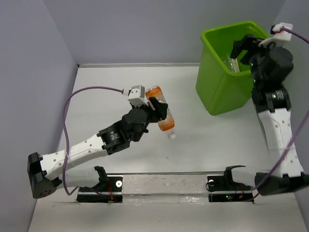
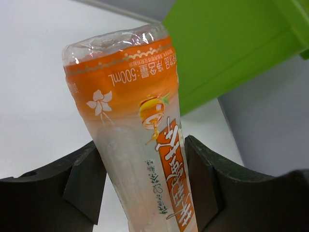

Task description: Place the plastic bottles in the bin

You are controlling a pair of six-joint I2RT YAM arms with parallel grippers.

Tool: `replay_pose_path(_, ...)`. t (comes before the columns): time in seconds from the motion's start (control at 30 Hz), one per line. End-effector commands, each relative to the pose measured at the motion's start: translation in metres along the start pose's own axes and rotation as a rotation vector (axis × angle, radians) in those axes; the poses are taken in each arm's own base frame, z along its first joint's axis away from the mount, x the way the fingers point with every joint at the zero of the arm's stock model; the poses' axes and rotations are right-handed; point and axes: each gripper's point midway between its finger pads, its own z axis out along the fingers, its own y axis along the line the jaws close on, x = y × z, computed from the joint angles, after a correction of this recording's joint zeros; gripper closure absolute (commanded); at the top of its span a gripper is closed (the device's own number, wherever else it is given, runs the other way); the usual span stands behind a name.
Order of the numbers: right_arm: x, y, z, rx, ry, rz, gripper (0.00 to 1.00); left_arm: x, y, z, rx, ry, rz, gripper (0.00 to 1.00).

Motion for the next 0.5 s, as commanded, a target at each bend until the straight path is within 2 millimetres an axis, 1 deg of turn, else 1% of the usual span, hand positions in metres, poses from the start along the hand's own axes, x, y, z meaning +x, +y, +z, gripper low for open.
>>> replay_pose_path(0.0,-0.007,0.030,-0.083,-0.238,-0.068,0.207,0.25,-0.059,-0.046,0.025,0.056,-0.137,0.004,0.36)
replay_pose_path(0.03,-0.014,0.038,-0.113,-0.317,-0.097,0.255,0.48,-0.081,-0.058,0.029,0.079,-0.166,-0.006,0.36)
replay_pose_path(0.07,0.022,0.038,-0.117,-0.327,-0.035,0.269,0.58,-0.079,-0.062,0.043,0.073,-0.156,0.005,0.36)
replay_pose_path(0.1,0.035,0.040,-0.128,-0.351,-0.010,0.311,0.80,-0.086,-0.067,0.048,0.083,-0.162,0.004,0.36)
replay_pose_path(0.13,0.049,0.040,-0.138,-0.365,0.006,0.329,0.90,-0.090,-0.076,0.053,0.108,-0.158,0.004,0.37)
replay_pose_path(0.17,0.048,0.039,-0.158,-0.394,-0.024,0.346,0.95,-0.113,-0.091,0.054,0.135,-0.194,-0.017,0.37)
replay_pose_path(0.2,0.087,0.038,-0.162,-0.397,0.044,0.362,1.00,-0.110,-0.092,0.069,0.133,-0.178,-0.001,0.37)
replay_pose_path(0.23,0.100,0.035,-0.168,-0.391,0.063,0.371,1.00,-0.116,-0.098,0.074,0.141,-0.185,-0.002,0.37)
replay_pose_path(0.27,0.106,0.032,-0.183,-0.397,0.060,0.378,1.00,-0.129,-0.109,0.083,0.151,-0.205,-0.010,0.37)
replay_pose_path(0.3,0.118,0.032,-0.188,-0.403,0.080,0.379,1.00,-0.136,-0.115,0.087,0.159,-0.215,-0.011,0.37)
replay_pose_path(0.33,0.143,0.033,-0.194,-0.420,0.135,0.381,1.00,-0.142,-0.122,0.090,0.169,-0.225,-0.013,0.37)
replay_pose_path(0.37,0.152,0.034,-0.200,-0.429,0.157,0.393,1.00,-0.163,-0.139,0.086,0.209,-0.260,-0.031,0.37)
replay_pose_path(0.4,0.161,0.036,-0.205,-0.445,0.180,0.403,1.00,-0.157,-0.143,0.100,0.202,-0.249,-0.016,0.37)
replay_pose_path(0.43,0.166,0.042,-0.218,-0.499,0.200,0.423,1.00,-0.162,-0.150,0.103,0.211,-0.259,-0.020,0.37)
replay_pose_path(0.47,0.184,0.043,-0.222,-0.509,0.239,0.437,1.00,-0.186,-0.164,0.097,0.238,-0.304,-0.046,0.37)
